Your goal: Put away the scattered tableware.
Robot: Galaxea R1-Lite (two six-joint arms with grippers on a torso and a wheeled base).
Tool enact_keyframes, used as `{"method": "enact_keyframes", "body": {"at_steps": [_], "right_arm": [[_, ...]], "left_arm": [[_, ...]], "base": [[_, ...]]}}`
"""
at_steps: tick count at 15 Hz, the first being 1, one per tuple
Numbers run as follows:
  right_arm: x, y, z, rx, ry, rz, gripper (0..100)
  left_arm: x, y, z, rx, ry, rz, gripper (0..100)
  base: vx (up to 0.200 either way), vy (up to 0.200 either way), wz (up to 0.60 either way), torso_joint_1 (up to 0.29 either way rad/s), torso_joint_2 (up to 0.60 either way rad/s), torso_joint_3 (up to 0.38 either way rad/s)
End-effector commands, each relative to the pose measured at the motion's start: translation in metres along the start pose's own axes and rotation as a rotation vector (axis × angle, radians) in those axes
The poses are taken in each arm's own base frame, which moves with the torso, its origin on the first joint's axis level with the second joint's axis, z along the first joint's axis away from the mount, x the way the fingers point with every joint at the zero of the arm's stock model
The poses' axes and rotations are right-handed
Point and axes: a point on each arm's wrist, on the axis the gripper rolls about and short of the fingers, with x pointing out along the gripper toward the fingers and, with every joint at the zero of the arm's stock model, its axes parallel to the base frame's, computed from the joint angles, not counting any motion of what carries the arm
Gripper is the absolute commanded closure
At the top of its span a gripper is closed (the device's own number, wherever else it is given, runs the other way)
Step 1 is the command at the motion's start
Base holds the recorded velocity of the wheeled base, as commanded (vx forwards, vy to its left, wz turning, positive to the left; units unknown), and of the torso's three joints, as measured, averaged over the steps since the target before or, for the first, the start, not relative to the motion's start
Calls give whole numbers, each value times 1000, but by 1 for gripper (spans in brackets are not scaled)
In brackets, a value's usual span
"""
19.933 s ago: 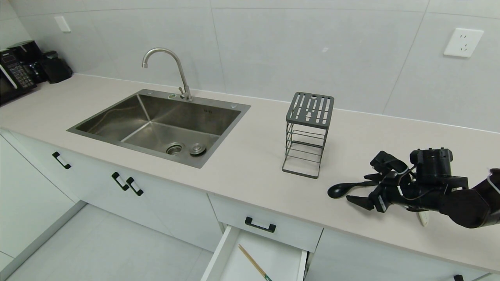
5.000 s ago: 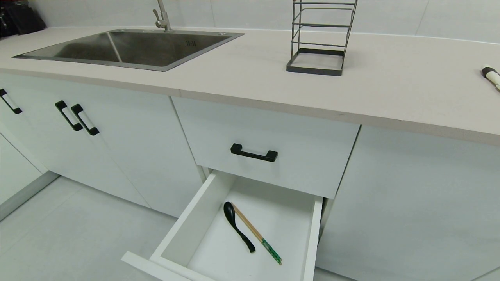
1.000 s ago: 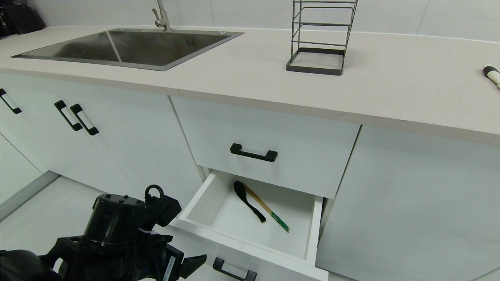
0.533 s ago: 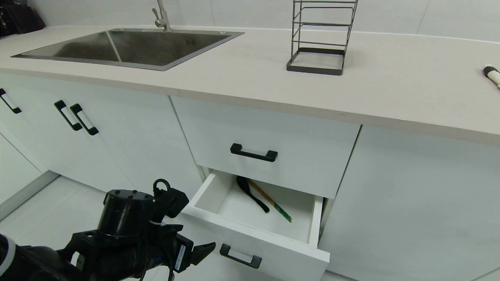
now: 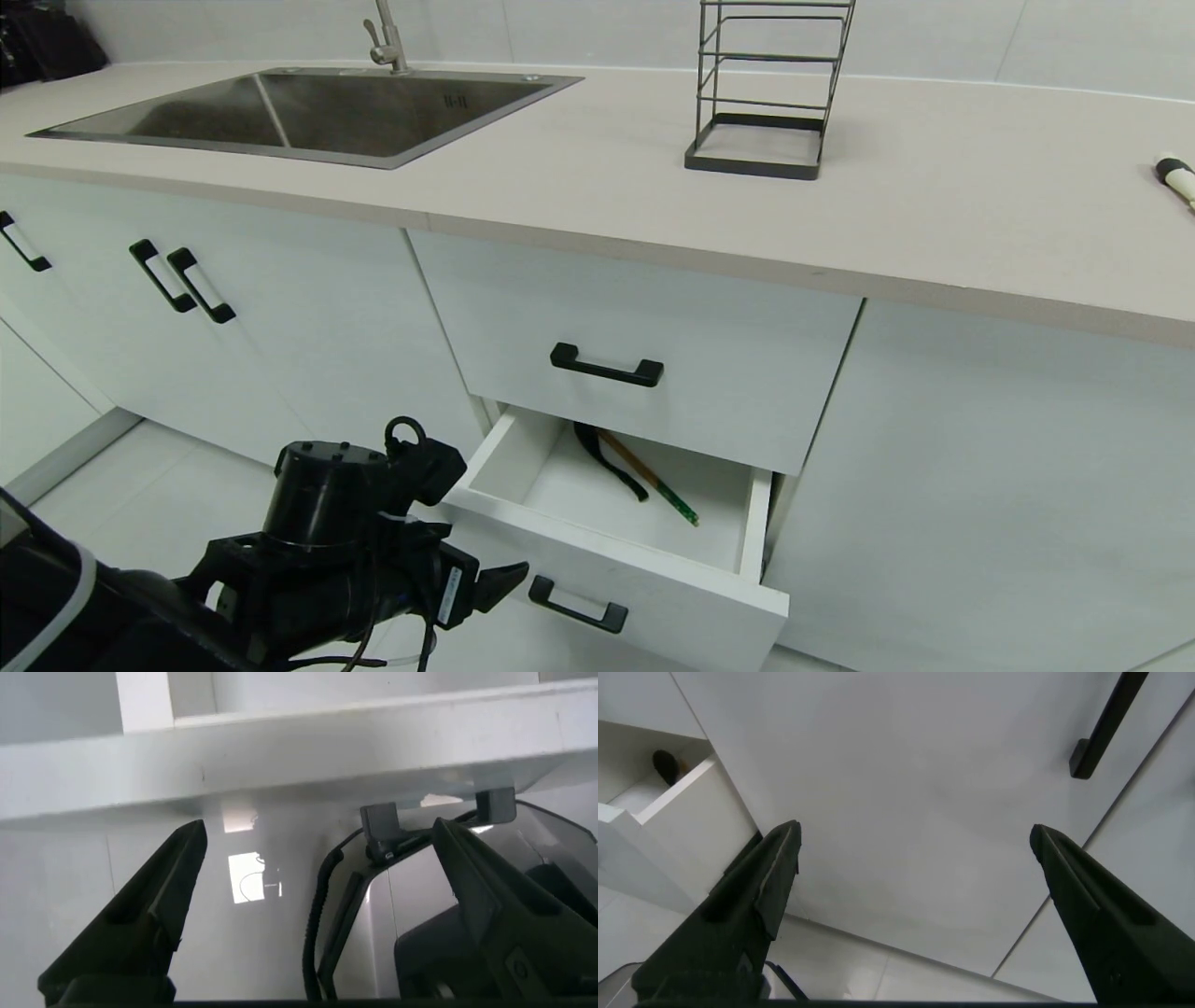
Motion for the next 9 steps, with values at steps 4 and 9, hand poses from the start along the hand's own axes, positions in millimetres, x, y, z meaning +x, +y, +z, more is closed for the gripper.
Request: {"method": "enact_keyframes", "body": {"at_steps": [4, 9], "right_arm": [[0, 0, 0, 0, 1, 0, 0], [0, 0, 0, 0, 1, 0, 0]], "left_arm": [[2, -1, 6, 5, -37, -3, 0], [10, -3, 14, 13, -55, -23, 0]], "base": [[0, 0, 0, 0, 0, 0], [0, 0, 0, 0, 0, 0]]}}
